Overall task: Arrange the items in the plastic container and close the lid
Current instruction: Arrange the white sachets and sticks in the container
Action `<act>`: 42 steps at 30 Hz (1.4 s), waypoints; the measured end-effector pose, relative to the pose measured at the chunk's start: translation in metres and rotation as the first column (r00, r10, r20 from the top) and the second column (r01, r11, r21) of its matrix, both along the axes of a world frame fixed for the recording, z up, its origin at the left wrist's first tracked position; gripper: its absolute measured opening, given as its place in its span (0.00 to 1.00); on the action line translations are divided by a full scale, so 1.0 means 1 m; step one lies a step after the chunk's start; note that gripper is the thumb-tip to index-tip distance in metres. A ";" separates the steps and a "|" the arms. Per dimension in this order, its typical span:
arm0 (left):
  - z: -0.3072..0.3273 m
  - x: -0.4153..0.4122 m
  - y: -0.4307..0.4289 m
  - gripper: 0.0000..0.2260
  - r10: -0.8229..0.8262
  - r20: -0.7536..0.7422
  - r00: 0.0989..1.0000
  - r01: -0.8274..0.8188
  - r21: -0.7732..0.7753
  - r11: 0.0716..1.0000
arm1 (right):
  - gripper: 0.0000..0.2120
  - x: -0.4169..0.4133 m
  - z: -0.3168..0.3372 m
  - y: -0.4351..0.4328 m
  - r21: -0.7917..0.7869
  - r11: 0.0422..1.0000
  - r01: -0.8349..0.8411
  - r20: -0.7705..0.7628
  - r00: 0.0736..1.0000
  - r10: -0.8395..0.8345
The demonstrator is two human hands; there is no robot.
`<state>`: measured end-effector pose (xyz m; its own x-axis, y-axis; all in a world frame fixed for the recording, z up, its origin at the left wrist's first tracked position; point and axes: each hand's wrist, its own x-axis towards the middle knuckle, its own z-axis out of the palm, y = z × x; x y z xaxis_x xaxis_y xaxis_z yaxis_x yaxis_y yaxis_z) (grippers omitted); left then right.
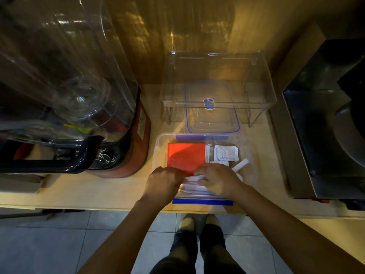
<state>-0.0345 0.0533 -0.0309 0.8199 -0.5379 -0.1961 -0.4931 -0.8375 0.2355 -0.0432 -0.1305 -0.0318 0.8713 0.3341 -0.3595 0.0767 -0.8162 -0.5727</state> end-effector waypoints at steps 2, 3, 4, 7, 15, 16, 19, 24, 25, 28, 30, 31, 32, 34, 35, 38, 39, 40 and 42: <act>-0.002 0.003 -0.003 0.10 0.045 -0.040 0.998 -0.042 0.083 0.996 | 0.09 -0.001 0.000 -0.008 -0.107 0.994 -0.008 0.033 0.999 0.012; -0.002 0.005 -0.004 0.09 0.063 -0.074 0.995 -0.054 0.120 0.991 | 0.09 -0.002 -0.001 -0.013 -0.161 0.987 -0.005 0.037 0.999 0.011; -0.003 0.007 -0.005 0.09 0.071 -0.095 0.993 -0.057 0.142 0.988 | 0.09 -0.003 -0.002 -0.016 -0.202 0.979 -0.002 0.040 0.999 0.010; -0.004 0.007 -0.009 0.13 0.038 -0.122 0.992 -0.022 0.128 0.992 | 0.12 -0.007 -0.005 -0.023 -0.236 0.972 0.007 0.070 0.998 0.010; -0.007 0.009 -0.017 0.16 -0.041 -0.290 0.956 0.065 0.071 0.995 | 0.14 -0.007 -0.013 -0.019 -0.281 0.960 -0.005 0.102 0.994 0.035; -0.007 0.010 -0.018 0.16 -0.058 -0.316 0.947 0.081 0.062 0.995 | 0.13 -0.007 -0.014 -0.020 -0.269 0.963 -0.012 0.090 0.995 0.037; -0.006 0.012 -0.020 0.16 -0.067 -0.405 0.912 0.085 0.026 0.996 | 0.10 -0.007 -0.018 -0.023 -0.213 0.976 -0.049 0.057 0.996 0.062; -0.008 0.016 -0.020 0.16 -0.083 -0.481 0.873 0.105 0.020 0.994 | 0.10 -0.002 -0.024 -0.028 -0.179 0.983 -0.037 0.035 0.998 0.044; -0.008 0.016 -0.020 0.18 -0.087 -0.477 0.875 0.109 0.018 0.994 | 0.10 -0.001 -0.026 -0.027 -0.167 0.986 0.004 0.048 0.999 0.004; -0.012 0.014 -0.023 0.17 -0.057 -0.451 0.891 0.082 0.037 0.996 | 0.10 0.007 -0.029 -0.022 -0.123 0.975 0.187 0.128 0.977 -0.171; -0.014 0.013 -0.025 0.13 -0.004 -0.445 0.895 0.024 0.038 0.999 | 0.09 0.014 -0.029 -0.020 -0.121 0.949 0.292 0.168 0.948 -0.270; -0.014 0.012 -0.026 0.12 0.026 -0.451 0.892 -0.015 0.028 1.000 | 0.08 0.017 -0.029 -0.019 -0.124 0.935 0.331 0.170 0.936 -0.309; -0.014 0.012 -0.027 0.11 0.050 -0.453 0.890 -0.044 0.024 0.999 | 0.09 0.020 -0.029 -0.019 -0.124 0.923 0.365 0.163 0.925 -0.344; -0.013 0.012 -0.028 0.11 0.068 -0.428 0.901 -0.057 0.039 0.998 | 0.11 0.026 -0.030 -0.016 -0.144 0.892 0.428 0.166 0.899 -0.404; -0.013 0.012 -0.028 0.11 0.067 -0.401 0.914 -0.052 0.049 0.997 | 0.11 0.028 -0.031 -0.014 -0.171 0.872 0.459 0.192 0.883 -0.427; -0.011 0.013 -0.032 0.11 0.065 -0.327 0.943 -0.038 0.089 0.995 | 0.09 0.035 -0.034 -0.010 -0.248 0.815 0.525 0.260 0.846 -0.466; -0.011 0.012 -0.034 0.11 0.061 -0.305 0.950 -0.027 0.113 0.993 | 0.10 0.037 -0.035 -0.009 -0.272 0.799 0.536 0.258 0.840 -0.477; -0.010 0.012 -0.035 0.12 0.054 -0.285 0.957 -0.015 0.137 0.990 | 0.10 0.040 -0.036 -0.009 -0.310 0.785 0.537 0.244 0.843 -0.480; -0.011 0.011 -0.035 0.12 0.033 -0.252 0.967 0.012 0.174 0.985 | 0.09 0.044 -0.036 -0.007 -0.400 0.763 0.508 0.209 0.861 -0.463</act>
